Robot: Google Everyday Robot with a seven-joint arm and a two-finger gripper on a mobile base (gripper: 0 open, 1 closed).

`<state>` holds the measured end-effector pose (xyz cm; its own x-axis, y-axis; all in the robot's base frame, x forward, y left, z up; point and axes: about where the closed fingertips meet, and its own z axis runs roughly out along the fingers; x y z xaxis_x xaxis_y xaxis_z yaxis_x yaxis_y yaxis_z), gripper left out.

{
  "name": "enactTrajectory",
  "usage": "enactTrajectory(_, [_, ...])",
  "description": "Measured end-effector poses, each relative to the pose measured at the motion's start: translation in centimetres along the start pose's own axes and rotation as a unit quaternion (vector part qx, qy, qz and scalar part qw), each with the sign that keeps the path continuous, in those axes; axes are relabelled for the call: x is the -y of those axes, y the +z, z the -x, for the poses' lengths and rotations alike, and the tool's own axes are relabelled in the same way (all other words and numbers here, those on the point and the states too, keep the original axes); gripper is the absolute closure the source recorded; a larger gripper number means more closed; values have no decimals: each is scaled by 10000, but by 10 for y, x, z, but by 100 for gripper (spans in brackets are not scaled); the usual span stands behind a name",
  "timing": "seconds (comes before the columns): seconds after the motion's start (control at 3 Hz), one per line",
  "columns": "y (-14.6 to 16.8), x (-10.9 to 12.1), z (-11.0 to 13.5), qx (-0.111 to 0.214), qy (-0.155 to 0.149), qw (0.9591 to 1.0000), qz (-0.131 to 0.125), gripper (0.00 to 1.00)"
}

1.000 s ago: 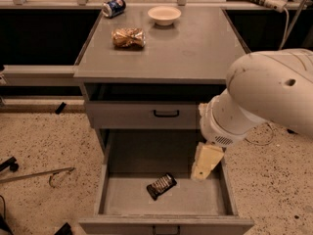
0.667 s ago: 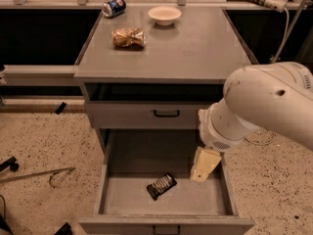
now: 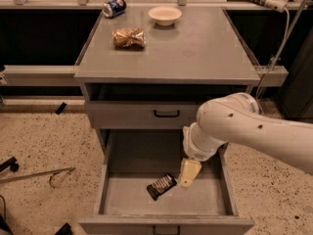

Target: Pick rxbar chocolate from middle drawer and place on counter

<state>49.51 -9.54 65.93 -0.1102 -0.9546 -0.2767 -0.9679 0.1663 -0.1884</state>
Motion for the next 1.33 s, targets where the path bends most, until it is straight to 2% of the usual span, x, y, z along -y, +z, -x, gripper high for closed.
enactTrajectory(0.33, [57, 1, -3, 25, -55, 9999, 114, 0])
enactTrajectory(0.67, [57, 1, -3, 25, -55, 9999, 114, 0])
enactTrajectory(1.0, [78, -4, -6, 9, -52, 9999, 153, 0])
enactTrajectory(1.33, [130, -9, -11, -99, -35, 9996, 267, 0])
